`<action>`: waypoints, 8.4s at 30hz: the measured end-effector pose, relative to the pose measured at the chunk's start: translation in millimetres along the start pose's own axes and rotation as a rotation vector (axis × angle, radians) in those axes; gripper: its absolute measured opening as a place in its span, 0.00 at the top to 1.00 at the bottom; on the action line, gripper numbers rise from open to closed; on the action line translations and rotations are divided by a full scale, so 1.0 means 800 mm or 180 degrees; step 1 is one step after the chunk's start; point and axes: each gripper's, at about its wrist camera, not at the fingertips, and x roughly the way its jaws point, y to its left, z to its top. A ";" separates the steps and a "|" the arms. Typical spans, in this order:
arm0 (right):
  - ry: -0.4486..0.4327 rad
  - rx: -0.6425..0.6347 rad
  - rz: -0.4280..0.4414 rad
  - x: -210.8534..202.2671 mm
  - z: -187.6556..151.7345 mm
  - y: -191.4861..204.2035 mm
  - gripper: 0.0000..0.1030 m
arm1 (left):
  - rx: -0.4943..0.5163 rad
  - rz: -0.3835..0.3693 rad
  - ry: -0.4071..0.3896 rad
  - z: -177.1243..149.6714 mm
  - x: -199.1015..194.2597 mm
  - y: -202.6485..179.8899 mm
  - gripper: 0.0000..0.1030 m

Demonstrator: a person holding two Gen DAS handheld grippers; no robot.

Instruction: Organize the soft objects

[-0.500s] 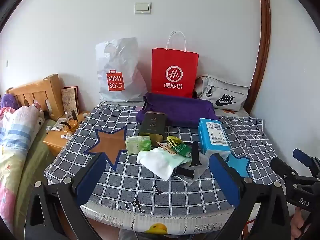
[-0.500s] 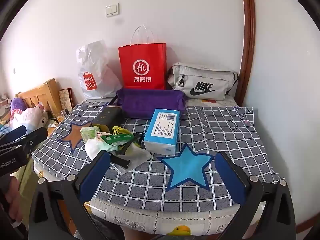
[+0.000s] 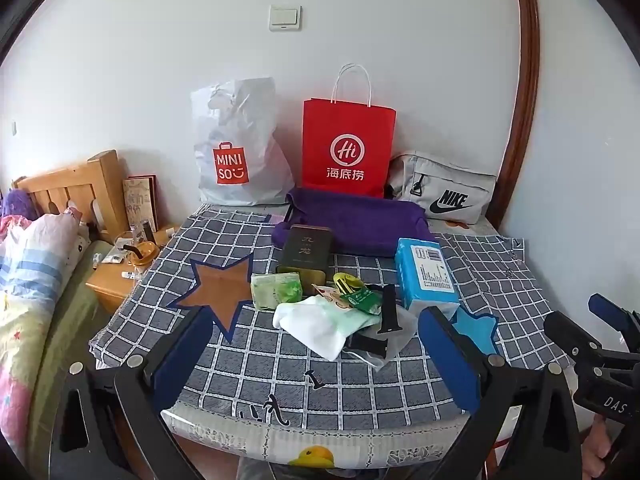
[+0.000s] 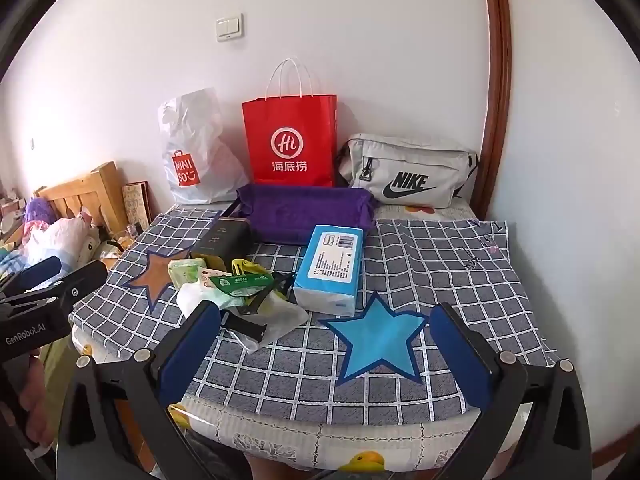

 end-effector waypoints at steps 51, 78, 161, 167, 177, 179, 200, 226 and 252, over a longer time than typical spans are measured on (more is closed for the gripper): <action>-0.0153 -0.0032 0.0030 -0.021 0.001 0.011 0.00 | 0.0015 0.0028 -0.0014 0.005 -0.006 -0.001 0.00; -0.0180 -0.0090 0.0085 -0.022 0.003 0.020 0.00 | 0.0039 0.0044 0.0046 0.001 0.003 0.006 0.00; 0.0762 0.0033 0.0892 0.212 -0.047 0.030 0.99 | -0.0240 0.0258 0.0946 0.006 0.302 0.103 0.31; 0.0781 0.0057 0.0720 0.189 -0.060 -0.001 0.98 | -0.0288 0.0321 0.0981 -0.002 0.293 0.110 0.31; 0.0882 -0.0043 0.0853 0.225 -0.065 0.045 0.55 | -0.0299 0.0311 0.1037 -0.014 0.279 0.111 0.31; 0.0936 -0.0064 0.0889 0.236 -0.070 0.055 0.55 | -0.0324 0.0313 0.1044 -0.015 0.278 0.116 0.31; 0.1132 -0.0336 0.0577 0.230 -0.069 0.043 0.77 | -0.0350 0.0212 0.1116 -0.023 0.288 0.129 0.31; 0.1194 -0.0381 0.0631 0.247 -0.083 0.036 0.77 | -0.0269 0.0331 0.1187 -0.028 0.286 0.117 0.30; 0.0810 -0.0242 0.0548 0.186 -0.031 -0.006 0.81 | -0.0327 0.0297 0.0987 0.012 0.254 0.127 0.31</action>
